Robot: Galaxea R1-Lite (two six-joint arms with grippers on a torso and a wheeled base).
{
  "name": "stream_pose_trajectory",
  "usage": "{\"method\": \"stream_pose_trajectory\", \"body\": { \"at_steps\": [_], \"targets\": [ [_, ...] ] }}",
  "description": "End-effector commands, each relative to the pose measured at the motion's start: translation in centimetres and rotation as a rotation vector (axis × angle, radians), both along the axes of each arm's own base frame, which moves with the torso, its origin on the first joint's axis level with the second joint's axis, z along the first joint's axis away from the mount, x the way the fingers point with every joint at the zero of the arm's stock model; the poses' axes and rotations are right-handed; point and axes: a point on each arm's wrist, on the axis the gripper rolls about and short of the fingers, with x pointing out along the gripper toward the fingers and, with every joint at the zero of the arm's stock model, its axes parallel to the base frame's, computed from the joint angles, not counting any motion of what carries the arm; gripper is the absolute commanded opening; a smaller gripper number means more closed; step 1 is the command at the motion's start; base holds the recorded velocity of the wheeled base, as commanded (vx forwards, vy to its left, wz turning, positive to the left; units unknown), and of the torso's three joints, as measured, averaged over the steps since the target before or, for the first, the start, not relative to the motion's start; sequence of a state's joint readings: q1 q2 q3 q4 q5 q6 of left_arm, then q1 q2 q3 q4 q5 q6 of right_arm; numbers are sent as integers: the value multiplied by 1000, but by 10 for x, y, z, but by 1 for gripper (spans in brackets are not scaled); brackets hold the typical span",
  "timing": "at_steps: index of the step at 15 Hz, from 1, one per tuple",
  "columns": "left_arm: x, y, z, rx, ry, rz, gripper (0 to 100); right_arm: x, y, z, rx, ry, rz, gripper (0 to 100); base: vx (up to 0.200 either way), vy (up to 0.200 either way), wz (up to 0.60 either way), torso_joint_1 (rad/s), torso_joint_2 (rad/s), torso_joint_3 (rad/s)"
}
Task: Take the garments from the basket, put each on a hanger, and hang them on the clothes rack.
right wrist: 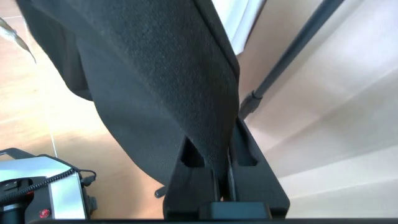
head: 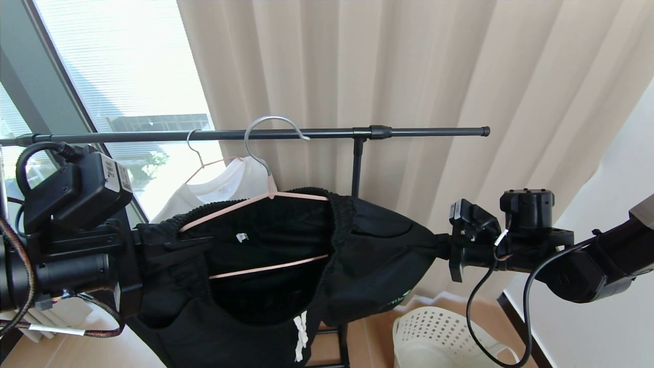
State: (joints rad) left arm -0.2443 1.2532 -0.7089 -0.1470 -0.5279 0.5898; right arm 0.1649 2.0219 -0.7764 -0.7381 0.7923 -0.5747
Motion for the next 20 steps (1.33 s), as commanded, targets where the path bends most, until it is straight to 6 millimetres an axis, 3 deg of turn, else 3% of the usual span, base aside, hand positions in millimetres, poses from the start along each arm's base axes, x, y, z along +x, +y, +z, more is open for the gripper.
{"method": "stream_pose_trajectory", "body": {
  "at_steps": [1, 6, 7, 11, 14, 20],
  "targets": [
    [0, 0, 0, -4, 6, 4, 0, 1, 0, -2, -1, 4, -1, 0, 0, 0, 0, 0, 0, 0],
    [0, 0, -1, -6, 8, 5, 0, -1, 1, -3, -5, 9, 1, 0, 0, 0, 0, 0, 0, 0],
    [1, 0, -1, -17, 21, 11, 0, -3, 1, -2, -4, 7, 1, 100, 0, 0, 0, 0, 0, 0],
    [2, 3, -2, -37, 50, 41, 0, -8, 1, 3, 1, -9, 12, 100, 0, 0, 0, 0, 0, 0],
    [7, 16, -9, -34, 78, 114, 0, -17, 3, 18, 8, -52, 31, 100, 0, 0, 0, 0, 0, 0],
    [26, 28, -21, -57, 163, 236, 0, -38, 24, 49, 55, -62, 26, 100, 0, 0, 0, 0, 0, 0]
  ]
}}
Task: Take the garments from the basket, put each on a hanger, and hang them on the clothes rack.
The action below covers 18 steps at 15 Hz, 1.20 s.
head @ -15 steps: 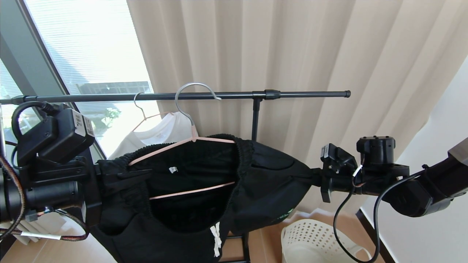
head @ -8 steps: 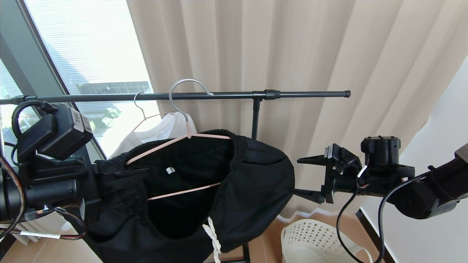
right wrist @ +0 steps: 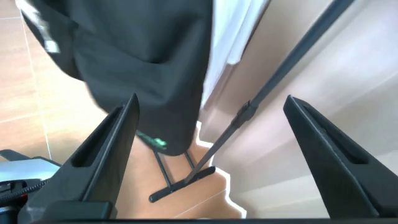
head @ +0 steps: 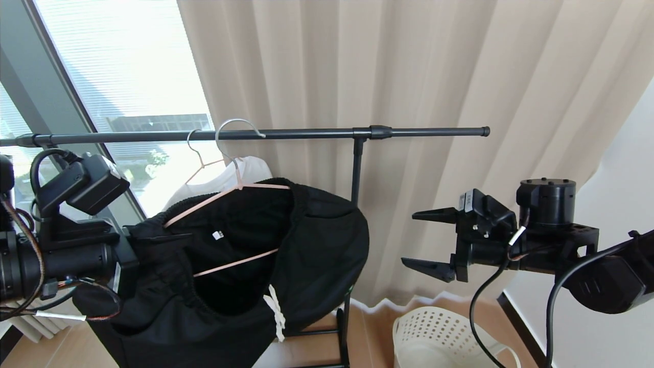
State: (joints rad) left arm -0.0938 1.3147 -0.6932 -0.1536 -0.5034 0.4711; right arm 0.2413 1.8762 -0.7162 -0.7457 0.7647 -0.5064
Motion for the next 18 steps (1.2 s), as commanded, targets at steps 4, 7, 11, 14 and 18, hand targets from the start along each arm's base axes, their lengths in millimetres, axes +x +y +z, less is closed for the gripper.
{"method": "stream_pose_trajectory", "body": {
  "at_steps": [4, 7, 11, 14, 18],
  "targets": [
    [24, 1, -11, -24, 33, 111, 0, -18, 25, 29, 55, 18, -99, 100, 0, 0, 0, 0, 0, 0],
    [41, -1, -21, -40, 58, 195, 0, -19, 27, 29, 54, 19, -112, 100, 0, 0, 0, 0, 0, 0],
    [74, -19, -36, -111, 143, 333, 0, -17, 28, 27, 48, 26, -115, 100, 0, 0, 0, 0, 0, 0],
    [88, -26, -39, -155, 172, 360, 0, -17, 28, 26, 47, 27, -116, 100, 0, 0, 0, 0, 0, 0],
    [117, -36, -58, -231, 125, 377, 0, -16, 28, 25, 44, 29, -122, 100, 0, 0, 0, 0, 0, 0]
  ]
}}
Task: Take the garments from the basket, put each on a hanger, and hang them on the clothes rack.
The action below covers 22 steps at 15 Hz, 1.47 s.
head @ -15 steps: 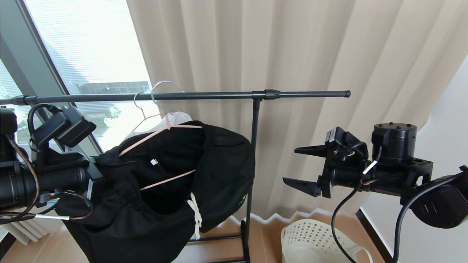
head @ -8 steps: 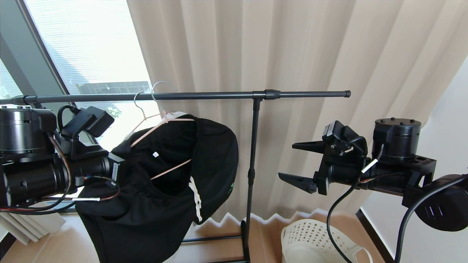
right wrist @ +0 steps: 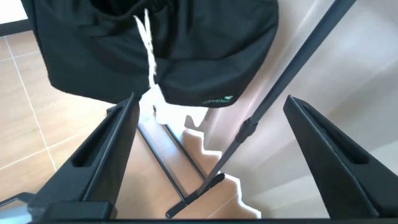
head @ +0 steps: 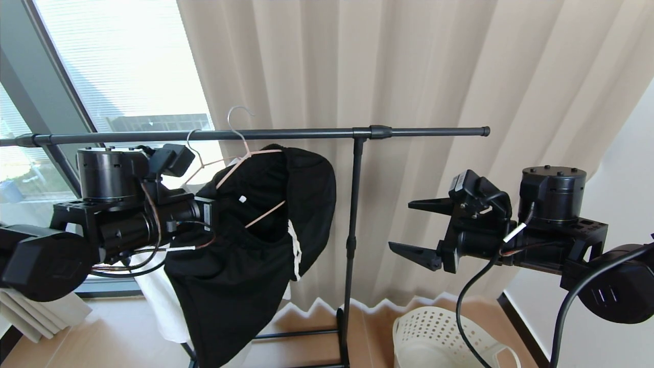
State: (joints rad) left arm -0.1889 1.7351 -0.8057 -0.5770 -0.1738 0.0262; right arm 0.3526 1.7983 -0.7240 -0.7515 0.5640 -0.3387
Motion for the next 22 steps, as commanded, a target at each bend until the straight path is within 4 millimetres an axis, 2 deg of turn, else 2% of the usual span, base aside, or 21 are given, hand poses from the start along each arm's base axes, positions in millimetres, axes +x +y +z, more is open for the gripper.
{"method": "stream_pose_trajectory", "body": {
  "at_steps": [1, 11, 22],
  "targets": [
    [17, -6, -23, 6, 45, 17, 0, 0, 0, -1, -1, 2, 1, 100, 0, 0, 0, 0, 0, 0],
    [52, -20, -29, -56, 42, 163, 0, 1, 0, -1, -1, 4, 1, 100, 0, 0, 0, 0, 0, 0],
    [57, -22, -34, -61, 51, 168, 0, 0, 0, -2, -3, 5, 1, 100, 0, 0, 0, 0, 0, 0]
  ]
}}
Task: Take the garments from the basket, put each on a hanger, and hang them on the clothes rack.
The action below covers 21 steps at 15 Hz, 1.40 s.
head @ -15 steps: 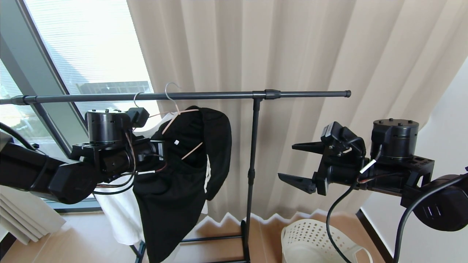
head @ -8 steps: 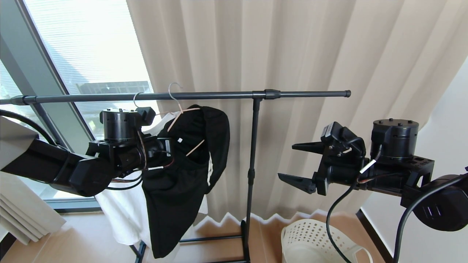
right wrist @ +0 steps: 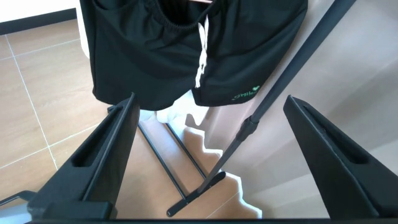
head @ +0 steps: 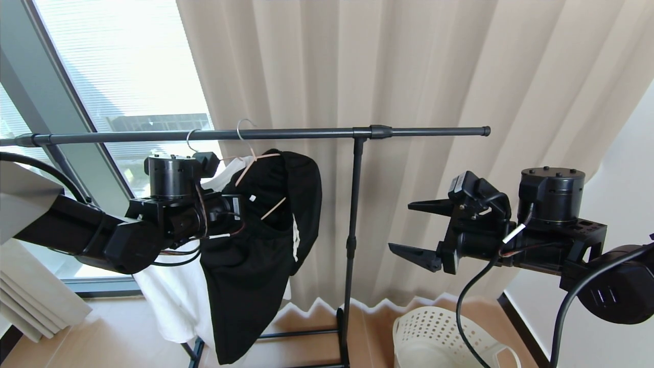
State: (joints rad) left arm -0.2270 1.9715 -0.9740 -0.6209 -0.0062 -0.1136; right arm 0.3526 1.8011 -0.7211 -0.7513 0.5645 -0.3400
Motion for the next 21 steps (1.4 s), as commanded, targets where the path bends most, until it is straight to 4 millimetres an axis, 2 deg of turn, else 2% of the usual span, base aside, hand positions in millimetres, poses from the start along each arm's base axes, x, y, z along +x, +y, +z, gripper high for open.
{"method": "stream_pose_trajectory", "body": {
  "at_steps": [1, 10, 14, 21],
  "targets": [
    [1, 0, -2, 0, 4, -1, 0, 0, 0, -1, -1, 2, 0, 100, 0, 0, 0, 0, 0, 0],
    [4, -1, -12, 10, 31, -1, 0, 1, 0, -1, -2, 3, 0, 100, 0, 0, 0, 0, 0, 0],
    [6, -1, -20, 16, 49, -2, 0, 6, 2, -8, 6, -18, -1, 100, 0, 0, 0, 0, 0, 0],
    [7, -2, -18, 10, 25, -2, 0, 7, 2, -9, 8, -25, -1, 100, 0, 0, 0, 0, 0, 0]
  ]
}}
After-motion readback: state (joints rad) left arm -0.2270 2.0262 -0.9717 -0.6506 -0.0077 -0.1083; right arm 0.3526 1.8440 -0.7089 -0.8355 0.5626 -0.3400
